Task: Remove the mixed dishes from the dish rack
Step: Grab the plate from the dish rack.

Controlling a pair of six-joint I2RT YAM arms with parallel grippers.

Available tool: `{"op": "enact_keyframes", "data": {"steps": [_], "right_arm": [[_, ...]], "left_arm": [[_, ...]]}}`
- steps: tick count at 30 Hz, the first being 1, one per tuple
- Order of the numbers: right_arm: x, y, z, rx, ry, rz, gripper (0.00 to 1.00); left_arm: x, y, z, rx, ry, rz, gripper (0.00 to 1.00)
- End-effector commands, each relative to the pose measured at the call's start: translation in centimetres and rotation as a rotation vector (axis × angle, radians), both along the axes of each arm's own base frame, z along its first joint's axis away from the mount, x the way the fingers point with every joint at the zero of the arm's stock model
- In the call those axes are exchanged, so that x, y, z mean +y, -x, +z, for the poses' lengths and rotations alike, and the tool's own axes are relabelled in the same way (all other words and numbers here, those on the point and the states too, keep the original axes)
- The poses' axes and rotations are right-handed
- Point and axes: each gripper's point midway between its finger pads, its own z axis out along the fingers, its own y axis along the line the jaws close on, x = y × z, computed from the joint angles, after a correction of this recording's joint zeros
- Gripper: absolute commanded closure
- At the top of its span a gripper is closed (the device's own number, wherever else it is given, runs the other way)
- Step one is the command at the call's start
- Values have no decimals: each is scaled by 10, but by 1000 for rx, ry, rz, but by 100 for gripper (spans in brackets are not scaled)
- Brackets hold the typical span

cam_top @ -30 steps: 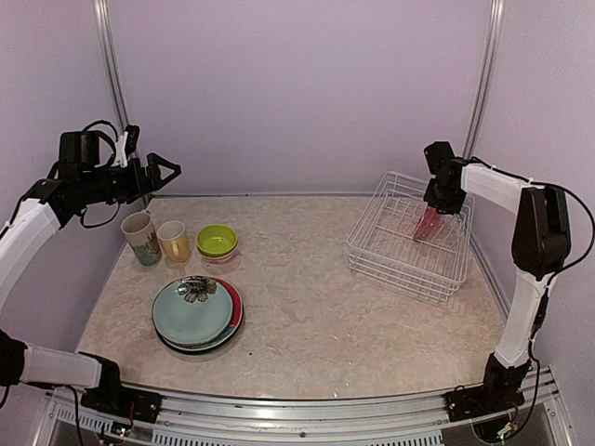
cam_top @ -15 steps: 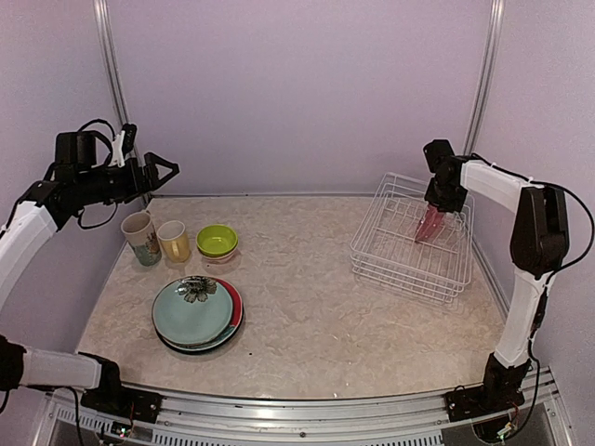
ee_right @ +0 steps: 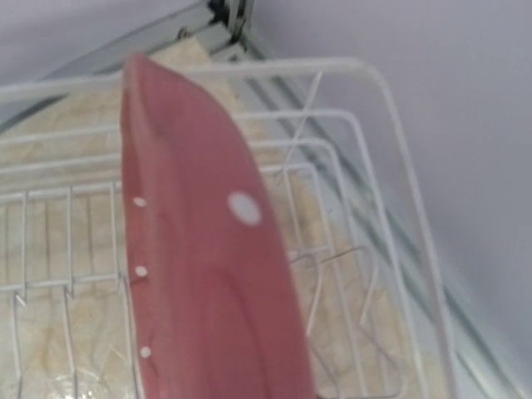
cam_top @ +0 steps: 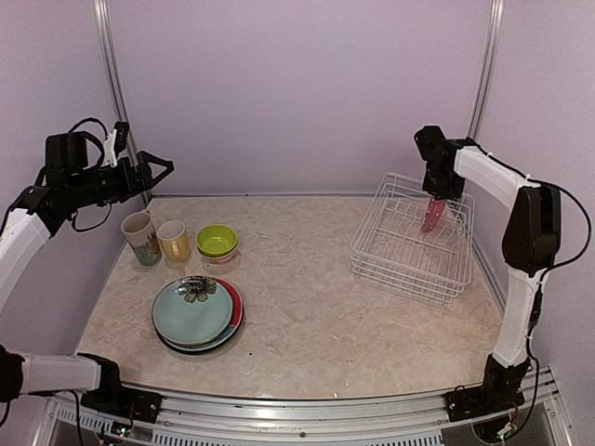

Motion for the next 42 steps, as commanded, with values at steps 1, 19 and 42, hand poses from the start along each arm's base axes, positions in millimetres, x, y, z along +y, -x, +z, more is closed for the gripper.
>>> {"op": "enact_keyframes", "data": {"steps": [1, 19, 42], "right_arm": [[-7, 1, 42, -75, 113, -46, 100], [15, 42, 92, -142, 107, 59, 100], [63, 113, 126, -369, -294, 476, 100]], "left_arm": [[3, 2, 7, -18, 25, -6, 1], [8, -5, 1, 33, 82, -6, 1], [-11, -22, -34, 160, 119, -58, 1]]}}
